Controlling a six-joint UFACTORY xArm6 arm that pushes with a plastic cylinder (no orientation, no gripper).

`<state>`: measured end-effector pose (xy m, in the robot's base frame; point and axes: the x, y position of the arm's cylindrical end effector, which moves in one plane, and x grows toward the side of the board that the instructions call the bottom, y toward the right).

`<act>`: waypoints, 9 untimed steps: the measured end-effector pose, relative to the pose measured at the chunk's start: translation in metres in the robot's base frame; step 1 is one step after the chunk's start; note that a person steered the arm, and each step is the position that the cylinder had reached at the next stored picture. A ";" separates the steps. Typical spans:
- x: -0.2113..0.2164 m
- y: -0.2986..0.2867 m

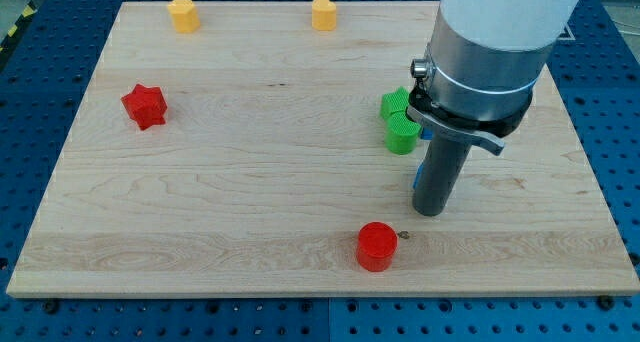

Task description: Push the blue cube to the bottom of the blue triangle

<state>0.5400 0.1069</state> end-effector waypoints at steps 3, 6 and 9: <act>-0.015 0.000; -0.035 0.000; -0.015 0.041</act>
<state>0.5254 0.1484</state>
